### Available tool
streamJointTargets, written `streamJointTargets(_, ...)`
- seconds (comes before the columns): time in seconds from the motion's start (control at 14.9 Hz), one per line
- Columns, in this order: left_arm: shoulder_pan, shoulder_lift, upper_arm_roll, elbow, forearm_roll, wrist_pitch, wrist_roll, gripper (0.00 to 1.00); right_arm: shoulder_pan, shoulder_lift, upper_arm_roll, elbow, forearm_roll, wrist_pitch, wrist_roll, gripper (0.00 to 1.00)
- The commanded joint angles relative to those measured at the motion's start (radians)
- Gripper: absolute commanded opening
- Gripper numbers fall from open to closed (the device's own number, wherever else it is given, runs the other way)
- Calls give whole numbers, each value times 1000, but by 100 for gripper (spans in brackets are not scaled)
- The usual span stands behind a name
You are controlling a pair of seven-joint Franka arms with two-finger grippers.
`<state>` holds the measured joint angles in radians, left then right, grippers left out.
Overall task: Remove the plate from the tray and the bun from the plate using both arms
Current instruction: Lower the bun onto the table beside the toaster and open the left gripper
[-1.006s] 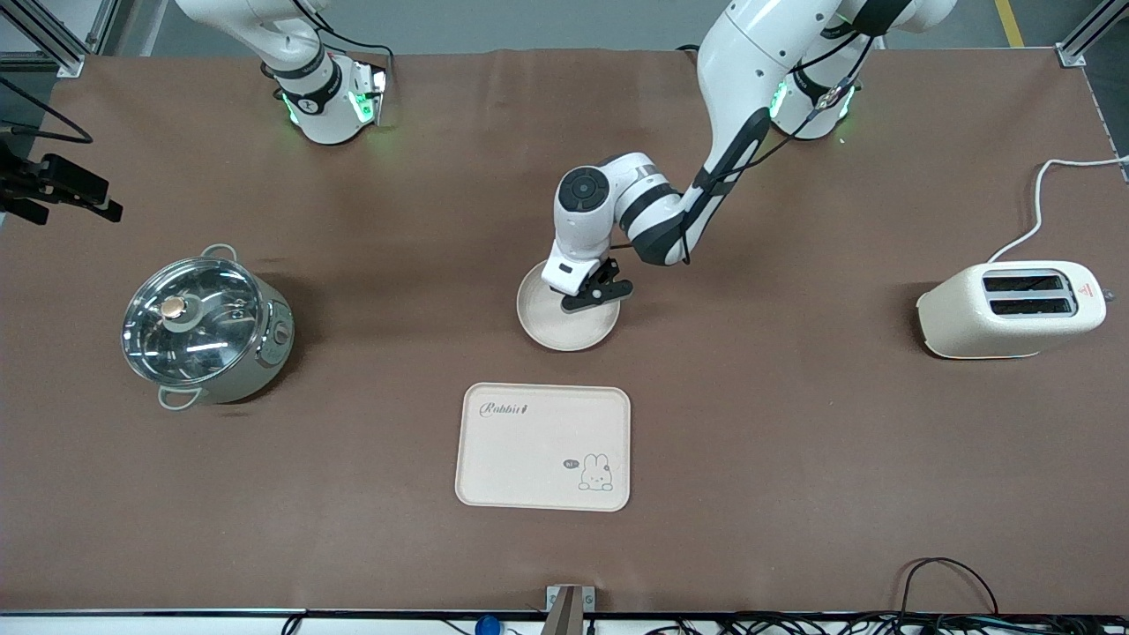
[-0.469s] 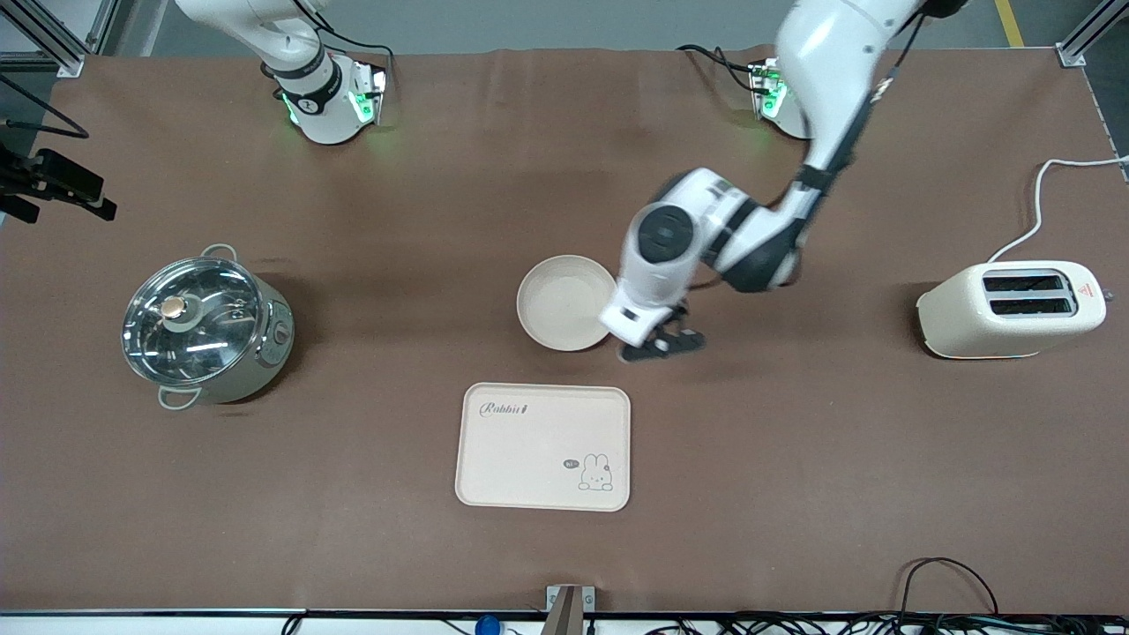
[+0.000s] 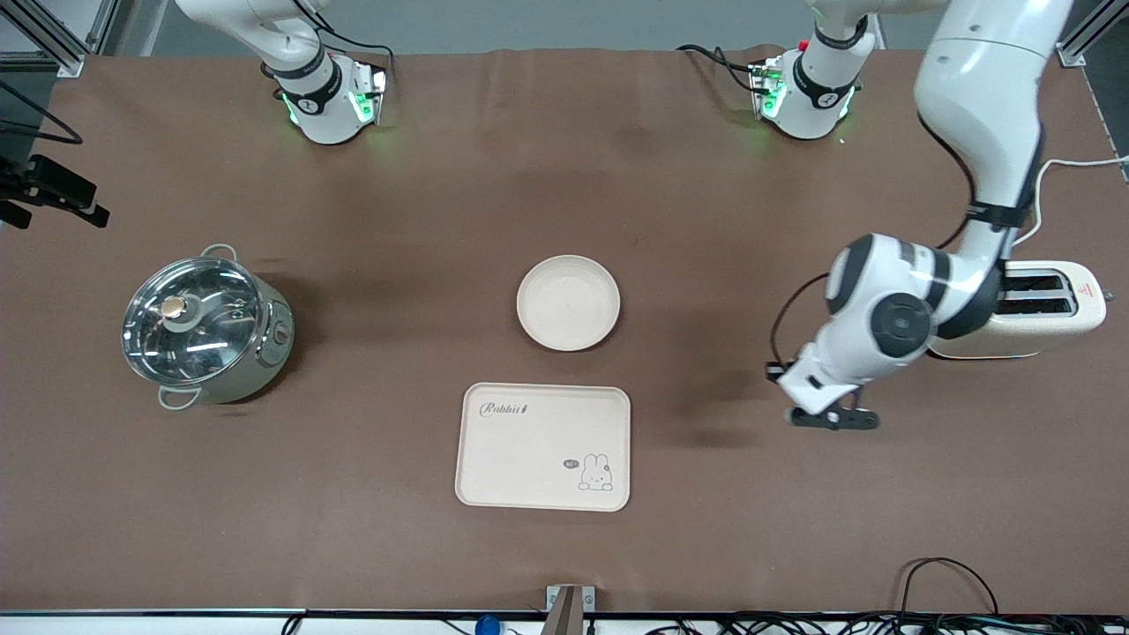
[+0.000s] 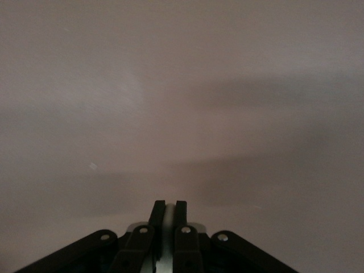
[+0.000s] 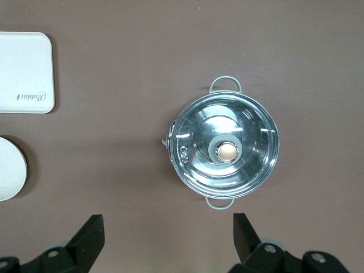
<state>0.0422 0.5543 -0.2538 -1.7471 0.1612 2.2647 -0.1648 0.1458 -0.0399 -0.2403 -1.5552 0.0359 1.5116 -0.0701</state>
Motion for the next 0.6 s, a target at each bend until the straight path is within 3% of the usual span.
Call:
streamJointTargets(0.0,57,45,-12,-60,3,142,97,48,-15,2,4,4,-10,4,12,100)
streamJointTargets(0.07,70,65,-12,-60,6,157,106,90,-14,2,4,4,-10,9,12,100)
streamJointTargets(0.13,74,75,-12,-58,8,159,107,100,-11,2,4,4,-11,6,12,100)
streamJointTargets(0.4,73,73,-12,-48,6,159,97,100,-29,2,3,6,-10,9,1,100)
streamJointTargets(0.54,74,47,-12,4,6,136,91,100,-29,2,4,6,-10,7,0,100)
